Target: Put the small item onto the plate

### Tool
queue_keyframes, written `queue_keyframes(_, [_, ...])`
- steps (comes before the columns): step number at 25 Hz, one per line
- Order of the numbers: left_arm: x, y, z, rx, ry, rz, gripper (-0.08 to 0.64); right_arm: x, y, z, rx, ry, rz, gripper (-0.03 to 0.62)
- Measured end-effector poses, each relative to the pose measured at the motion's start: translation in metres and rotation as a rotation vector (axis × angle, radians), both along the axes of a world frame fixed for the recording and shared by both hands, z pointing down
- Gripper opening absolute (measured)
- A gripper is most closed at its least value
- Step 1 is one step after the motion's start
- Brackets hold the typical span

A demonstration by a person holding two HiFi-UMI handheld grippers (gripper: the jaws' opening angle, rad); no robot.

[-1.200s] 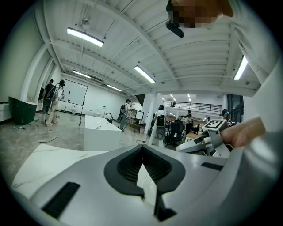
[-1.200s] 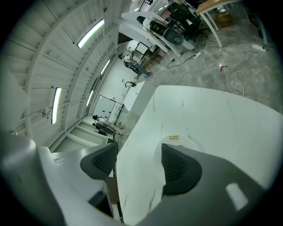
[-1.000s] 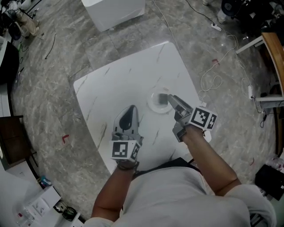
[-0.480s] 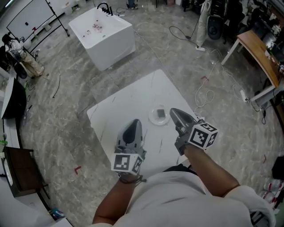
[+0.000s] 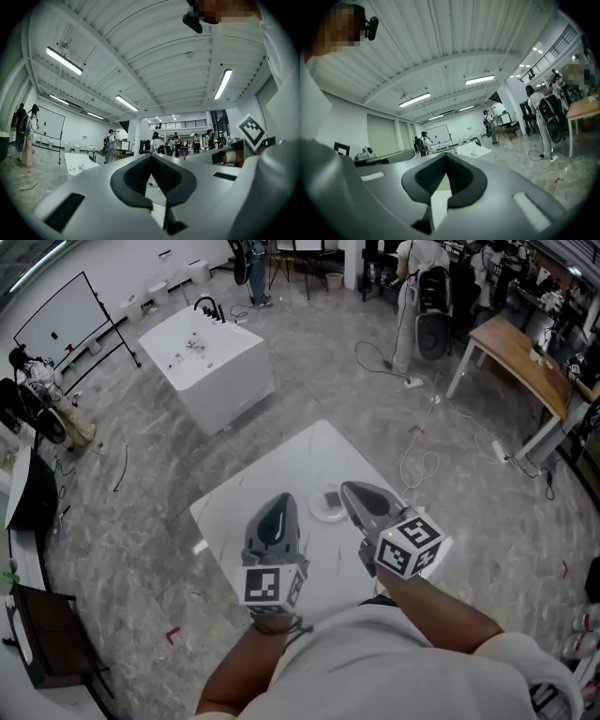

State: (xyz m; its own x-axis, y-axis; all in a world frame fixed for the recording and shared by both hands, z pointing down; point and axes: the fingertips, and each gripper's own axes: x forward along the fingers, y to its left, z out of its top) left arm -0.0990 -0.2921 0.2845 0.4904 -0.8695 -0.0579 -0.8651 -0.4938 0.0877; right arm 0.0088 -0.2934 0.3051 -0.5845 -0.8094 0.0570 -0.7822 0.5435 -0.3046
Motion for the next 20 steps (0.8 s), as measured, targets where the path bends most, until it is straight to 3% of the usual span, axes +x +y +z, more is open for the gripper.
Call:
queue_keyframes(3, [0.000,0.004,-0.007,0.009,0.009,-0.023,0.006,-0.004,0.004,-0.010,0.079,0.093,0.049,0.002])
queue_keyframes(9, [0.008,0.015,-0.014,0.047,0.007,-0.041,0.006,-0.013,0.011,-0.018,0.154,0.173,0.073,0.002])
queue_keyframes(20, [0.016,0.020,0.000,0.003,-0.015,-0.020,0.006,-0.014,0.025,-0.032,0.216,0.211,0.081,0.002])
